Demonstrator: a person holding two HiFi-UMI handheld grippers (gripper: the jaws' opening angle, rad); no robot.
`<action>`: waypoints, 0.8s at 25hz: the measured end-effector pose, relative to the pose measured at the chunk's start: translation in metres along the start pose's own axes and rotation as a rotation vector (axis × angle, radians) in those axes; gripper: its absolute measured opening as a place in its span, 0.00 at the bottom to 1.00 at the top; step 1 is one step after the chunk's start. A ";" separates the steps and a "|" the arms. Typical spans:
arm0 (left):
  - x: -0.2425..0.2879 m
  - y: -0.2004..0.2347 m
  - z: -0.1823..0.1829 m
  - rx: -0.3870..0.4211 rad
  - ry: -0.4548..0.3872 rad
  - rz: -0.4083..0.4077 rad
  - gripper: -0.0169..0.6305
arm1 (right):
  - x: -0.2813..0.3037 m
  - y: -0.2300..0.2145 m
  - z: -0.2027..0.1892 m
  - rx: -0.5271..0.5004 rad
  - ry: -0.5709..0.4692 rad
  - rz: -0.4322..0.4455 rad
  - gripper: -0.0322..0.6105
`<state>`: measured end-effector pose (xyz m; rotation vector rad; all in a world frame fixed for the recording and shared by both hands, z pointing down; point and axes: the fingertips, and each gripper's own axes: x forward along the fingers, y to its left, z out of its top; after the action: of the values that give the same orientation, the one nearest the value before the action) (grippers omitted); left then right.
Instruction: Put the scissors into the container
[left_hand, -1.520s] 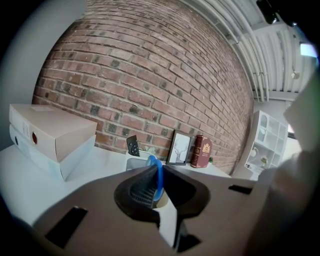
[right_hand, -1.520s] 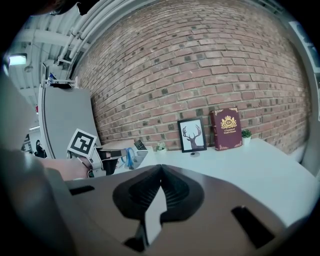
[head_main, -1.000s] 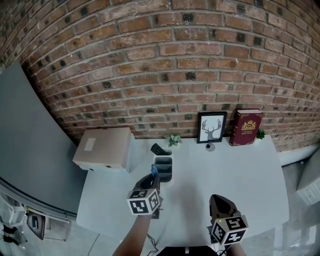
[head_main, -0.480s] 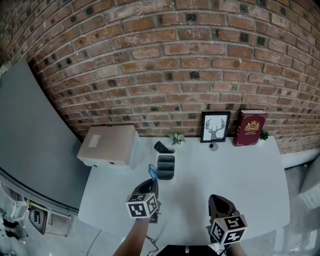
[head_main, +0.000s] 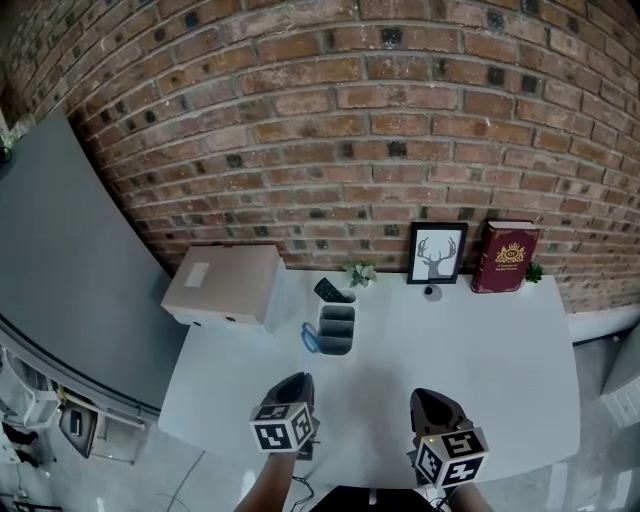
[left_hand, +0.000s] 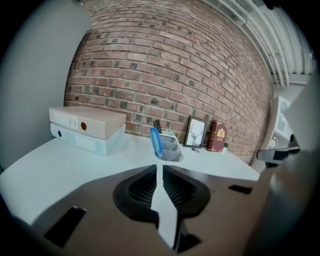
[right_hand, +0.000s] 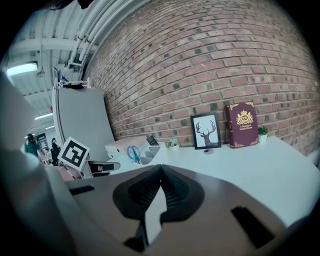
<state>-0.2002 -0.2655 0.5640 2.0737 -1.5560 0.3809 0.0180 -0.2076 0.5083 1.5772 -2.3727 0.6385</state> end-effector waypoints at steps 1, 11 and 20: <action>-0.004 0.000 -0.001 -0.002 -0.003 0.003 0.08 | 0.001 0.001 0.000 -0.002 0.001 0.006 0.05; -0.041 -0.001 -0.015 -0.035 -0.040 0.030 0.07 | 0.008 0.014 -0.002 -0.026 0.020 0.062 0.05; -0.067 -0.005 -0.017 -0.043 -0.078 0.050 0.07 | 0.014 0.026 -0.008 -0.050 0.036 0.112 0.05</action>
<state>-0.2143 -0.2014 0.5427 2.0420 -1.6493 0.2845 -0.0116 -0.2073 0.5148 1.4095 -2.4440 0.6186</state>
